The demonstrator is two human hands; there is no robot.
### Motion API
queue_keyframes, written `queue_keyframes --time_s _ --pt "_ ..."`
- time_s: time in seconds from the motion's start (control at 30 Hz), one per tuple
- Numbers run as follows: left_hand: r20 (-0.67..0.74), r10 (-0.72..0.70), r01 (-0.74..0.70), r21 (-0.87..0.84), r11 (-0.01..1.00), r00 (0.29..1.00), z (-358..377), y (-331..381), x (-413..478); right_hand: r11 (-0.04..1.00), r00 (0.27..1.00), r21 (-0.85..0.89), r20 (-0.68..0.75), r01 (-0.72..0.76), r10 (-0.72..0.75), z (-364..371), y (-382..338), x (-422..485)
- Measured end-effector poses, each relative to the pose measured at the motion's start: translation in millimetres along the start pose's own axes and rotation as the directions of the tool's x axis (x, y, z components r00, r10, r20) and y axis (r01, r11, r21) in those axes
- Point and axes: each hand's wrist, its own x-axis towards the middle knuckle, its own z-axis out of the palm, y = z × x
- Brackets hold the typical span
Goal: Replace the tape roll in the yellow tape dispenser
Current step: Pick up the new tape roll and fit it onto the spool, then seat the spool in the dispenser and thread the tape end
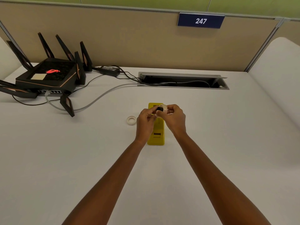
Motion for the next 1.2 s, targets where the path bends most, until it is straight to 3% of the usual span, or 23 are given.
queue_keyframes --time_s 0.2,0.3,0.43,0.5,0.6,0.93,1.2 --pt "-0.017 -0.036 0.036 0.019 0.999 0.999 -9 -6 6 0.998 1.000 -0.066 -0.014 -0.017 0.017 3 -2 1" --pt "-0.047 -0.017 0.023 0.111 0.994 0.999 -18 -12 7 0.995 0.999 -0.092 -0.023 -0.030 0.028 2 -2 2" --pt "0.165 -0.021 0.003 0.110 0.994 0.986 -31 -30 2 0.990 1.000 -0.136 -0.016 -0.018 0.016 4 -2 0" --pt "0.302 -0.066 0.005 0.199 0.980 0.951 -34 -39 -4 0.991 1.000 -0.132 -0.018 -0.007 0.005 8 -1 -3" --pt "0.391 -0.125 -0.001 0.307 0.952 0.912 -31 -49 -9 0.990 0.999 -0.138 -0.034 -0.001 -0.003 16 0 -4" --pt "0.278 -0.049 -0.096 0.484 0.870 0.959 -16 -63 -25 0.925 0.994 -0.373 -0.053 0.071 -0.097 34 -1 -7" --pt "0.220 0.017 -0.146 0.586 0.797 0.975 -8 -70 -27 0.902 0.996 -0.430 -0.051 0.046 -0.075 34 4 -7"
